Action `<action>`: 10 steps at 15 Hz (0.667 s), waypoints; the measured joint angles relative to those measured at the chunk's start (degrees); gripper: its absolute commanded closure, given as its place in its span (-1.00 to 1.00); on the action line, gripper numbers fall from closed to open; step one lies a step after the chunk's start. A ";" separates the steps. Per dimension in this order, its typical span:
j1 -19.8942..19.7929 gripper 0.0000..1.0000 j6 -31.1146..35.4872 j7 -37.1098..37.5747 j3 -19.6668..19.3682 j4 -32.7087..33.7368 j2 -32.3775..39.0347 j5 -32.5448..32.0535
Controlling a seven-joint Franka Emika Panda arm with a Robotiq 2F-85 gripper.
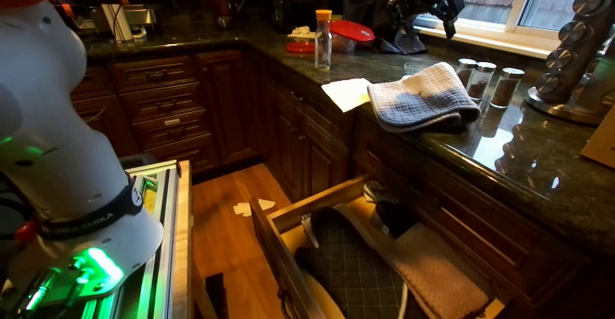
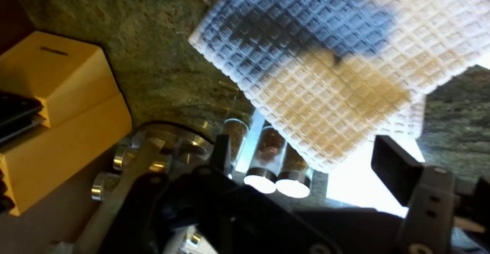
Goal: Take the kitchen towel out of the drawer
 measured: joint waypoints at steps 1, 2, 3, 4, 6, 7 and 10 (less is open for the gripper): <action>0.58 -1.00 -1.31 -0.07 0.83 0.01 -1.19 0.82; 1.27 -1.00 -3.77 -0.08 1.72 0.08 -2.57 2.09; 1.92 -1.00 -6.86 -0.07 2.70 0.23 -4.16 3.33; 2.56 -1.00 -10.52 -0.06 3.64 0.56 -5.82 4.74; 3.47 -1.00 -18.22 -0.03 5.18 1.79 -8.88 7.07; 3.86 -1.00 -21.74 -0.35 5.58 2.46 -10.15 8.76; 4.50 -1.00 -26.72 -3.86 5.56 3.30 -12.52 15.00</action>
